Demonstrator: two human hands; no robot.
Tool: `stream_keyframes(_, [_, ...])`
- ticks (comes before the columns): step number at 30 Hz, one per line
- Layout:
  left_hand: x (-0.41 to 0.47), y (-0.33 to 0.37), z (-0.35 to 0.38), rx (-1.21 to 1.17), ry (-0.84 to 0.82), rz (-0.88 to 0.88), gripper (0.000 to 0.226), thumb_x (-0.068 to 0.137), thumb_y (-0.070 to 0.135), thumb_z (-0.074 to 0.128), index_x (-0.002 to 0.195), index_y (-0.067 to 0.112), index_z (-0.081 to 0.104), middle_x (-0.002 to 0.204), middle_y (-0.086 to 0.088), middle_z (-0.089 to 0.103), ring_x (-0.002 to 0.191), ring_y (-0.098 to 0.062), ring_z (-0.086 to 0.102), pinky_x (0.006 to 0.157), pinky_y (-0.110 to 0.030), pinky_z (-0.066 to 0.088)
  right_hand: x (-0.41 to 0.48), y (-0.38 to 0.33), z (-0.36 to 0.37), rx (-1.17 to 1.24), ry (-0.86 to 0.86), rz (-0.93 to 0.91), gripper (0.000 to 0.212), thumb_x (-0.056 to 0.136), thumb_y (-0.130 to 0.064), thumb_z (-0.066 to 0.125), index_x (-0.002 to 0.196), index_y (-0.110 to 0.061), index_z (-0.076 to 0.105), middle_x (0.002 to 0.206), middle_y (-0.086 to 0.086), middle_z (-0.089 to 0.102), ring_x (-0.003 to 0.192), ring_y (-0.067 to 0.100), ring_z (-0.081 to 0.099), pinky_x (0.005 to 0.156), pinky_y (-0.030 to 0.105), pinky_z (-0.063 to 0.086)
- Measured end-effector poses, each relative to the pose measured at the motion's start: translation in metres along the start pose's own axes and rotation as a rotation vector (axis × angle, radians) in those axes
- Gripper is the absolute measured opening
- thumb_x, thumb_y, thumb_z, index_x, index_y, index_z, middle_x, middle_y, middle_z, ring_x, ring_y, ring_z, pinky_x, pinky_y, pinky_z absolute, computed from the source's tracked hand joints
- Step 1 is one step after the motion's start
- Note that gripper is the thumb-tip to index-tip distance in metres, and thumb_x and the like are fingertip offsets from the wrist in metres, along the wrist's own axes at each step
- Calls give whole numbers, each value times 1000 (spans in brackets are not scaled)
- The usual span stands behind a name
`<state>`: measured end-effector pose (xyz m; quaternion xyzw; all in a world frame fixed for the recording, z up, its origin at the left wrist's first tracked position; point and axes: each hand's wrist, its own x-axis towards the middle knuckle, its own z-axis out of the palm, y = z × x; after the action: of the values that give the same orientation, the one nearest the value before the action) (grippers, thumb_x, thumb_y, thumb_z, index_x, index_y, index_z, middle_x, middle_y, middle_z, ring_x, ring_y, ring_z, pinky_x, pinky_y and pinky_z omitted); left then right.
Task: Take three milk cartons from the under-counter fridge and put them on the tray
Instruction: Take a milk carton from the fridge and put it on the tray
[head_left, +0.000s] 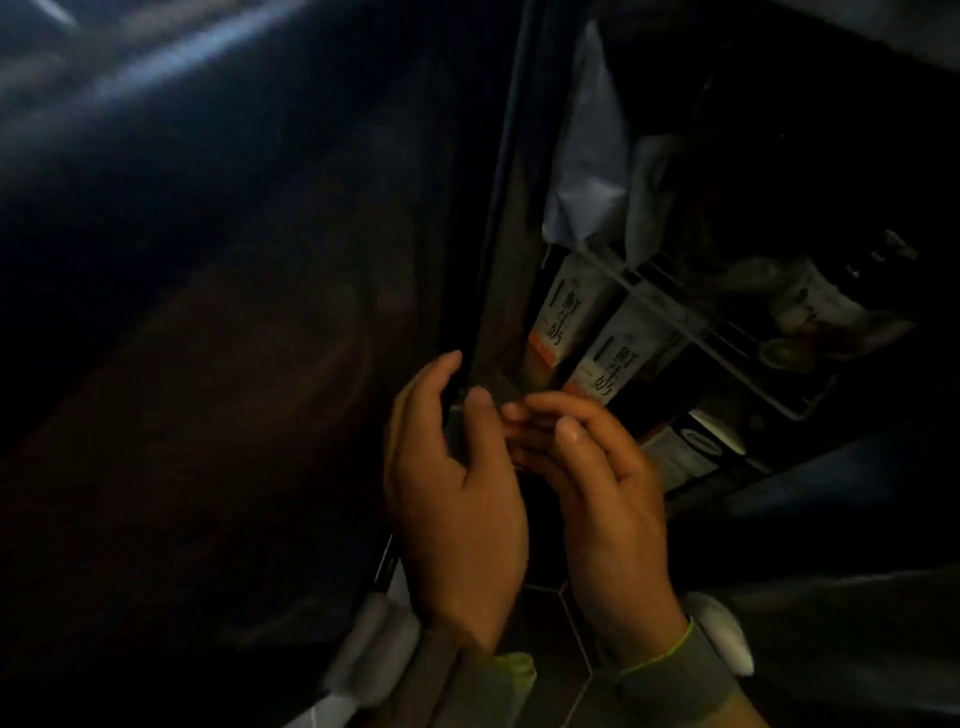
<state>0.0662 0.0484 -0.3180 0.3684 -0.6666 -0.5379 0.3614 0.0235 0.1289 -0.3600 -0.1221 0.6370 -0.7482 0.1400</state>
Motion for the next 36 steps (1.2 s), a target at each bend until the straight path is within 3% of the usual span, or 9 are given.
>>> stream_keyframes(4, [14, -57, 54, -62, 33, 55, 28, 96, 12, 56, 123, 18, 63, 122, 4, 60, 117, -12, 55, 94, -3, 37, 30, 36, -29, 21, 122, -116, 24, 95, -34, 57, 103, -17, 72, 107, 8, 77, 105, 23, 73, 89, 32, 56])
stream_keyframes(6, [20, -75, 69, -112, 11, 41, 25, 98, 12, 56, 116, 27, 63, 113, 13, 58, 112, -9, 56, 98, -18, 43, 39, 55, -39, 13, 180, -124, 24, 95, -32, 55, 103, -17, 72, 109, 7, 76, 106, 23, 72, 90, 35, 55])
stream_keyframes(9, [20, -103, 100, -129, -99, 18, 27, 99, 19, 56, 108, 44, 58, 105, 29, 52, 105, -2, 56, 96, -23, 44, 55, 93, -58, -15, 260, -152, 24, 96, -31, 55, 104, -16, 71, 111, 5, 76, 108, 20, 71, 90, 31, 56])
stream_keyframes(13, [25, -138, 124, -137, -129, -20, 26, 97, 15, 59, 122, 18, 65, 117, 1, 64, 117, -23, 59, 101, -33, 44, 87, 134, -77, -27, 355, -125, 15, 100, -22, 57, 98, -24, 72, 105, -4, 77, 106, 11, 71, 84, 24, 56])
stream_keyframes(20, [49, -164, 117, -31, -208, 24, 26, 96, 10, 61, 121, 13, 63, 123, -12, 65, 113, -30, 61, 99, -46, 49, 150, 160, -86, -118, 485, -50, 22, 99, -15, 59, 120, -10, 63, 105, -4, 65, 97, 9, 60, 71, 8, 48])
stream_keyframes(24, [66, -159, 132, 1, -324, -5, 22, 98, 12, 59, 119, 11, 63, 125, -12, 64, 117, -28, 59, 105, -46, 45, 175, 154, -82, -100, 564, -28, 13, 99, -18, 59, 112, -15, 60, 100, -5, 64, 93, 11, 61, 66, 4, 46])
stream_keyframes(27, [76, -152, 158, -57, -435, -40, 9, 98, 13, 59, 106, 15, 63, 117, -8, 67, 113, -24, 61, 101, -38, 47, 189, 150, -84, -179, 695, 5, 29, 97, -27, 61, 119, -8, 59, 123, 15, 62, 115, 31, 59, 98, 35, 50])
stream_keyframes(29, [83, -149, 174, -56, -524, -71, 18, 98, 16, 59, 114, 10, 64, 119, -8, 67, 115, -25, 61, 98, -34, 48, 193, 148, -89, -194, 776, 43, 45, 95, -32, 61, 124, 1, 57, 130, 21, 59, 122, 37, 55, 105, 50, 46])
stream_keyframes(36, [115, -141, 222, -52, -735, -107, 25, 100, 31, 55, 120, 18, 62, 114, -2, 62, 98, -13, 60, 79, -21, 42, 216, 141, -96, -172, 703, 180, 34, 93, -27, 58, 109, -1, 73, 109, 17, 74, 104, 41, 68, 92, 52, 55])
